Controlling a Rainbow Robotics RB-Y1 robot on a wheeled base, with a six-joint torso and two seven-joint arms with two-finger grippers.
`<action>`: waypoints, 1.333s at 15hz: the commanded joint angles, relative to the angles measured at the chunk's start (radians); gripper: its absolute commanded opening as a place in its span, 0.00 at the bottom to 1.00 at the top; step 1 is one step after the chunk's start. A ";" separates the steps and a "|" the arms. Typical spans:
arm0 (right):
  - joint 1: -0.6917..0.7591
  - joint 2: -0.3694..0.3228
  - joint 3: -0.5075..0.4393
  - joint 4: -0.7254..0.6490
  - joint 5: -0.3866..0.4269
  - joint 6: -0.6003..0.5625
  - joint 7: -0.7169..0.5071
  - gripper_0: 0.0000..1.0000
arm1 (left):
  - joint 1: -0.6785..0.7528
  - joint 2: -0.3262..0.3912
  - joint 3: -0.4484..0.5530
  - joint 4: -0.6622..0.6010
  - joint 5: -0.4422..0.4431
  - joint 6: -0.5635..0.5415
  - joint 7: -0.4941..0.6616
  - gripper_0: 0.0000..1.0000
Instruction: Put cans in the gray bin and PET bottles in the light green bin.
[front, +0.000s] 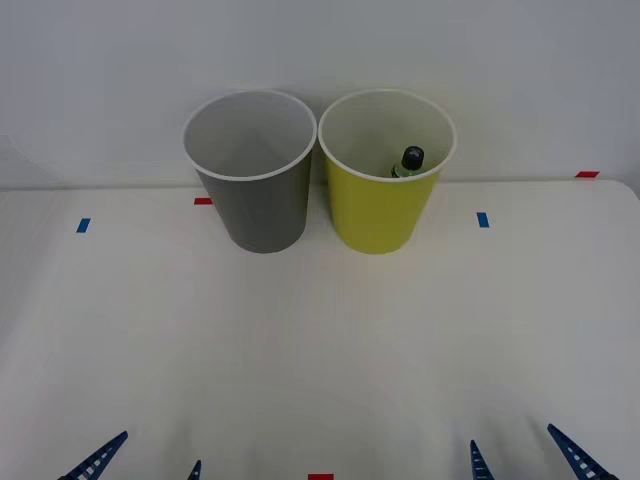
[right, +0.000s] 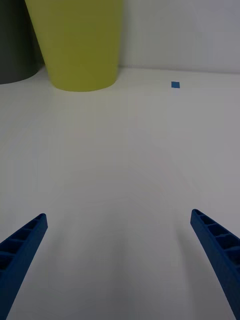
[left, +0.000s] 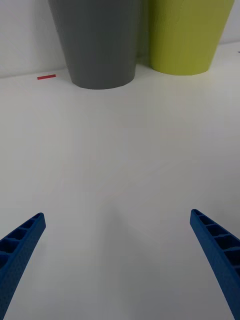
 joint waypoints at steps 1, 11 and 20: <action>0.000 0.000 0.000 0.000 0.000 0.000 0.000 1.00 | 0.000 0.000 0.000 0.000 0.000 0.000 0.000 1.00; 0.000 0.000 0.000 0.000 0.000 0.000 0.000 1.00 | 0.000 0.000 0.000 0.000 0.000 0.000 0.000 1.00; 0.000 0.000 0.000 0.000 0.000 0.000 0.000 1.00 | 0.000 0.000 0.000 0.000 0.000 0.000 0.000 1.00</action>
